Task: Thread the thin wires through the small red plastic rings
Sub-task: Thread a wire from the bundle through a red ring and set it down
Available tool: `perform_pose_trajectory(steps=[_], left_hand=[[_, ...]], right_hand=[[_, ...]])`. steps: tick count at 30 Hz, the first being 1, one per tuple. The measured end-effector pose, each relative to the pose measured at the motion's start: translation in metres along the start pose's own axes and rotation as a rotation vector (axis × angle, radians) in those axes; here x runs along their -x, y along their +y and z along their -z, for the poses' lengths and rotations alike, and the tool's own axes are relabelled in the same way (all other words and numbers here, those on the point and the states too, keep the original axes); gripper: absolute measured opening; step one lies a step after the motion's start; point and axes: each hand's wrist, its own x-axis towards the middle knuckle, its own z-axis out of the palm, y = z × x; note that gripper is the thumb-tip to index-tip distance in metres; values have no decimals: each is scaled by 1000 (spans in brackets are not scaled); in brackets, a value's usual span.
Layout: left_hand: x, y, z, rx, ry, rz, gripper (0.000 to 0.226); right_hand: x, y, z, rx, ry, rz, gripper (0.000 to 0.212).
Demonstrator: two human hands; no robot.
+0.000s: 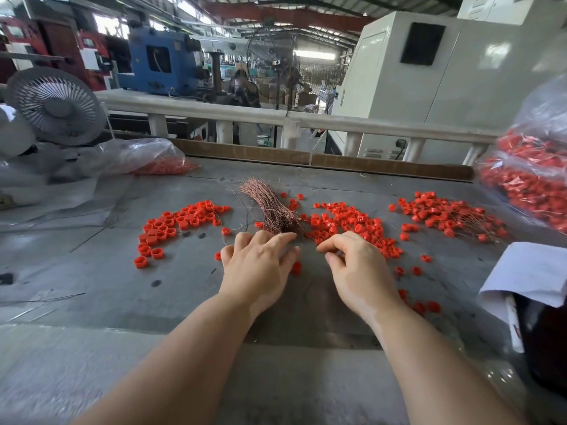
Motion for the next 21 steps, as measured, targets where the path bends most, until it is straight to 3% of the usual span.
perform_pose_trajectory(steps=[3,11,21], left_hand=[[-1,-1,-1,-47,-61,-17,40],[4,5,11,179,181,-53,17],[15,17,15,302,62,-292,16]], right_hand=[[0,-1,0,1,4,3,17],[1,-2,1,-27,21,2,17],[1,-5,2,-90,-7,-16,15]])
